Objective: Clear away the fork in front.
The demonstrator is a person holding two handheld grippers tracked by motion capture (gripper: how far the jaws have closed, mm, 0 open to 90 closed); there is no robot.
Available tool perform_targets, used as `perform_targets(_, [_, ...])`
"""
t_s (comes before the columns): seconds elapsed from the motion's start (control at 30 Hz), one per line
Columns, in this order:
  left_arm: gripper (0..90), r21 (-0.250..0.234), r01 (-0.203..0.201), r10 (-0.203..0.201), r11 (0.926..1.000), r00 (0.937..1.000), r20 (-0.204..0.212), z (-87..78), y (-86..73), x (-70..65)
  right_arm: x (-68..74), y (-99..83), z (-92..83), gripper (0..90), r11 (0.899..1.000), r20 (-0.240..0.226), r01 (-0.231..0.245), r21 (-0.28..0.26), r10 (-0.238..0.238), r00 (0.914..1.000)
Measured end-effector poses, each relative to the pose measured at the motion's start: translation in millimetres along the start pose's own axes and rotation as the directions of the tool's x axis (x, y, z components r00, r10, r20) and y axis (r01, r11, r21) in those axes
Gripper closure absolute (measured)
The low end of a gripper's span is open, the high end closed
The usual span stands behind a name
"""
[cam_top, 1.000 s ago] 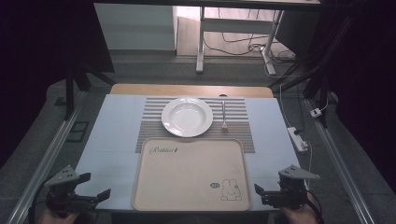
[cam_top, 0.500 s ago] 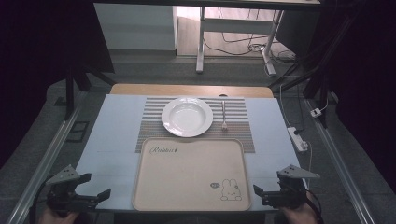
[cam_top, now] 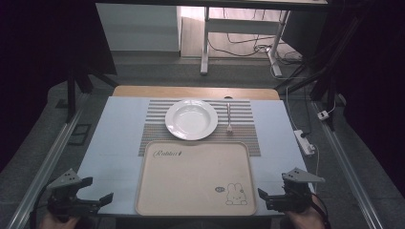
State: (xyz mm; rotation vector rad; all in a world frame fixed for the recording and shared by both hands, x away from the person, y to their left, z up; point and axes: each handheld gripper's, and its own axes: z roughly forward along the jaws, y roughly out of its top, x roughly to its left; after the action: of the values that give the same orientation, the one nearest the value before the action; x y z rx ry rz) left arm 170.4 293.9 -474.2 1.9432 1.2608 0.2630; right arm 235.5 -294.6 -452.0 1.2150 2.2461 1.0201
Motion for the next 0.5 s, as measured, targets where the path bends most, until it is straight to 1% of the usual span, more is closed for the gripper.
perform_targets(0.17, [0.0, -0.004, -0.003, 0.003, 1.0000, 1.0000, 0.001, -0.1, -0.1, 0.0, 0.3, 2.5, 1.0, 0.0, 1.000, -0.012, 0.003, -0.003, -0.003, 0.9999])
perform_targets(0.23, [0.0, -0.003, -0.003, 0.003, 1.0000, 1.0000, 0.004, 0.0, 0.0, 0.1, 0.2, 4.4, 2.3, 0.0, 1.000, -0.026, 0.012, 0.000, -0.012, 0.9996])
perform_targets(0.3, [0.0, -0.002, -0.005, 0.005, 1.0000, 1.0000, 0.005, 0.1, 0.0, 0.0, 0.2, 4.8, 3.0, 0.0, 1.000, -0.035, 0.004, -0.003, -0.004, 0.9994])
perform_targets(0.37, [0.0, -0.001, -0.005, 0.005, 1.0000, 1.0000, 0.004, 0.2, 0.2, -0.1, -0.4, 5.7, 4.7, 0.0, 1.000, -0.073, -0.013, 0.008, 0.013, 0.9972])
perform_targets(0.4, [0.0, 0.000, -0.006, 0.006, 1.0000, 1.0000, 0.004, 0.4, 0.3, 0.0, -0.1, 6.2, 5.4, 0.0, 1.000, -0.084, -0.013, 0.018, 0.014, 0.9964])
perform_targets(0.5, [0.0, 0.003, -0.006, 0.006, 1.0000, 1.0000, 0.004, 0.8, 0.6, -0.1, 1.5, 7.6, 7.5, 0.0, 1.000, -0.080, -0.014, 0.022, 0.016, 0.9966])
